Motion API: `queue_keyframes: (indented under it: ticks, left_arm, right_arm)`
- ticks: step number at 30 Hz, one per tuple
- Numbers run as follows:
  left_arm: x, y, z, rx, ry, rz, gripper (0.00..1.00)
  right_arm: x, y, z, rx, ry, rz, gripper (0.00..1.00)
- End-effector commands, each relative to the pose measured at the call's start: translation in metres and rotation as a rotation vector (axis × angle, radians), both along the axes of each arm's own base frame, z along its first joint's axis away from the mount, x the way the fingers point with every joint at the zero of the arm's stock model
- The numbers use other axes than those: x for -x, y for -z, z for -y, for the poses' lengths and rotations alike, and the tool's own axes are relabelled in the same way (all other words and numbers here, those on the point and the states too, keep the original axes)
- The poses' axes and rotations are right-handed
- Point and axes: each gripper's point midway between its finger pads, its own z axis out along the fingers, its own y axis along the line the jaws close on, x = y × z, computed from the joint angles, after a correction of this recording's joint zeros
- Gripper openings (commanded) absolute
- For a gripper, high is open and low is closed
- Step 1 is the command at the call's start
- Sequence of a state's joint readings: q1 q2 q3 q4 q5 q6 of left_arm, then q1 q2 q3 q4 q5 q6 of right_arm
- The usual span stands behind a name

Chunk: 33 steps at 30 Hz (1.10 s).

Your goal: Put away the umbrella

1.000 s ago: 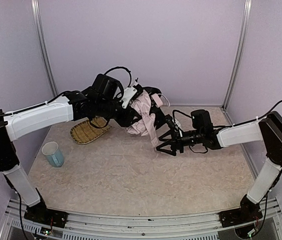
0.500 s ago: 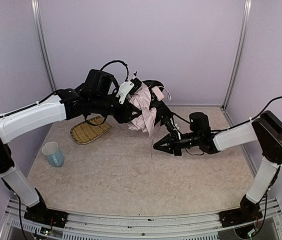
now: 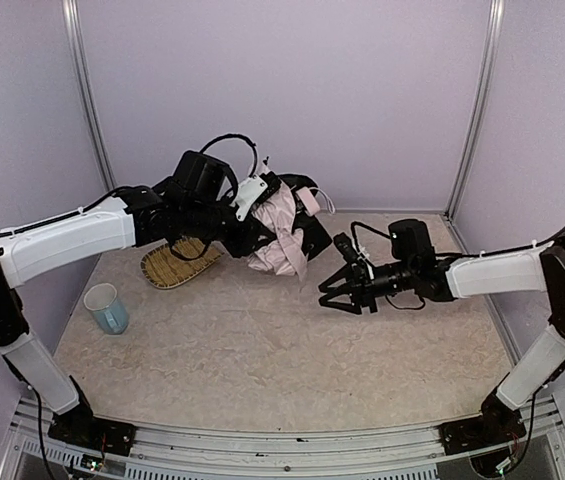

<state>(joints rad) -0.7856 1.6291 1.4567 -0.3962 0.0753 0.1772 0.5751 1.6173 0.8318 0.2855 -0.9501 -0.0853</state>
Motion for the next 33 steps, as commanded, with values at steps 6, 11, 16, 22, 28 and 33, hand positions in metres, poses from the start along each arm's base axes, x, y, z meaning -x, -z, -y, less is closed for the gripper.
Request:
queue_keyframes:
  ticks: [6, 11, 16, 22, 28, 33]
  left_arm:
    - [0.036, 0.039, 0.023, -0.213, 0.149, 0.124, 0.0]
    - [0.042, 0.042, 0.036, -0.232, 0.179, 0.147, 0.0]
    - [0.047, 0.038, 0.042, -0.24, 0.196, 0.173, 0.0]
    - [0.054, 0.03, 0.05, -0.231, 0.217, 0.203, 0.0]
    - [0.062, 0.023, 0.055, -0.228, 0.24, 0.233, 0.0]
    - [0.062, 0.012, 0.054, -0.203, 0.233, 0.257, 0.0]
  right_arm:
    - [-0.025, -0.083, 0.042, 0.054, 0.152, 0.092, 0.78]
    - [-0.025, -0.077, 0.034, 0.046, 0.125, -0.064, 0.86]
    - [-0.019, -0.072, 0.023, 0.007, 0.061, -0.142, 0.83]
    - [0.001, -0.073, -0.001, -0.019, -0.057, -0.139, 0.73]
    - [-0.001, -0.067, -0.01, -0.026, -0.08, -0.176, 0.41]
    - [0.003, -0.066, -0.015, -0.028, -0.106, -0.176, 0.26]
